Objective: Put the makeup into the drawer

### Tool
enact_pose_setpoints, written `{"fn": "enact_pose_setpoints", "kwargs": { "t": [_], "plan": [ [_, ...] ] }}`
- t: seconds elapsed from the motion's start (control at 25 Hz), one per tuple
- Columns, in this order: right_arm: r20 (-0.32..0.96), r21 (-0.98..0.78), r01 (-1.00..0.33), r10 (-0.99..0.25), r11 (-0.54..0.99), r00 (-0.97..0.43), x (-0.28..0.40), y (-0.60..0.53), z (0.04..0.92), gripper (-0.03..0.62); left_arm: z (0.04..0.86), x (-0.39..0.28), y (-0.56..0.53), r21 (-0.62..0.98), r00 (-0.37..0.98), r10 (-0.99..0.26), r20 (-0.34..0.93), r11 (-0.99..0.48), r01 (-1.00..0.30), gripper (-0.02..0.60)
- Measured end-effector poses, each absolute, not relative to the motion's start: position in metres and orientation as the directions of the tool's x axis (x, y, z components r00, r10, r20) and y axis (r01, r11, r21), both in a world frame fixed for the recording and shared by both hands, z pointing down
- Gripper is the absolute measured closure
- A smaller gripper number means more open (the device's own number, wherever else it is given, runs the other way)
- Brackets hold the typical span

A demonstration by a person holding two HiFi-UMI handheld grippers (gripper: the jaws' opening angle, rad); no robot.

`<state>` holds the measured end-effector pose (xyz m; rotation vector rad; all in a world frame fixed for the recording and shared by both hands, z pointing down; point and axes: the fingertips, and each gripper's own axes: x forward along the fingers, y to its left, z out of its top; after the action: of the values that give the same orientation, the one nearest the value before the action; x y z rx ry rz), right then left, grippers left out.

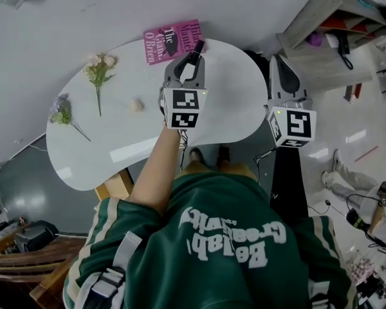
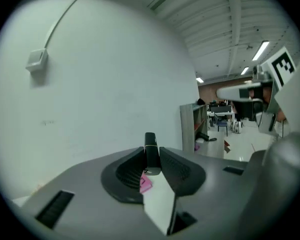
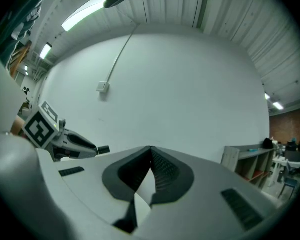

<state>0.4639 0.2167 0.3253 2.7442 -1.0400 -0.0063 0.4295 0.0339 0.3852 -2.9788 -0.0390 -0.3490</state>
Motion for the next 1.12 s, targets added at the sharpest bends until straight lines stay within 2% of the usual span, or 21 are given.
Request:
{"fn": "enact_pose_setpoints", "kwargs": {
  "t": [0.16, 0.36, 0.6, 0.88, 1.12],
  "plan": [
    [0.037, 0.202, -0.663, -0.671, -0.721, 0.741, 0.463, 0.212, 0.311, 0.585, 0.323, 0.419, 0.034, -0.171, 0.996, 0.004, 0.085, -0.985, 0.019, 0.471],
    [0.017, 0.186, -0.676, -0.686, -0.713, 0.728, 0.467, 0.206, 0.305, 0.585, 0.313, 0.411, 0.026, -0.173, 0.997, -0.024, 0.075, -0.985, -0.011, 0.471],
    [0.015, 0.142, -0.767, -0.774, -0.625, 0.633, 0.481, 0.166, 0.31, 0.585, 0.309, 0.398, 0.003, -0.165, 0.99, -0.124, 0.062, -0.98, -0.112, 0.471],
    [0.0, 0.127, -0.886, -0.893, -0.446, 0.45, 0.464, 0.078, 0.316, 0.585, 0.31, 0.349, -0.063, -0.158, 0.937, -0.347, 0.047, -0.928, -0.336, 0.471],
    [-0.014, 0.126, -0.957, -0.965, -0.261, 0.261, 0.409, 0.011, 0.319, 0.585, 0.319, 0.284, -0.1, -0.174, 0.86, -0.505, 0.068, -0.855, -0.489, 0.471]
  ]
}}
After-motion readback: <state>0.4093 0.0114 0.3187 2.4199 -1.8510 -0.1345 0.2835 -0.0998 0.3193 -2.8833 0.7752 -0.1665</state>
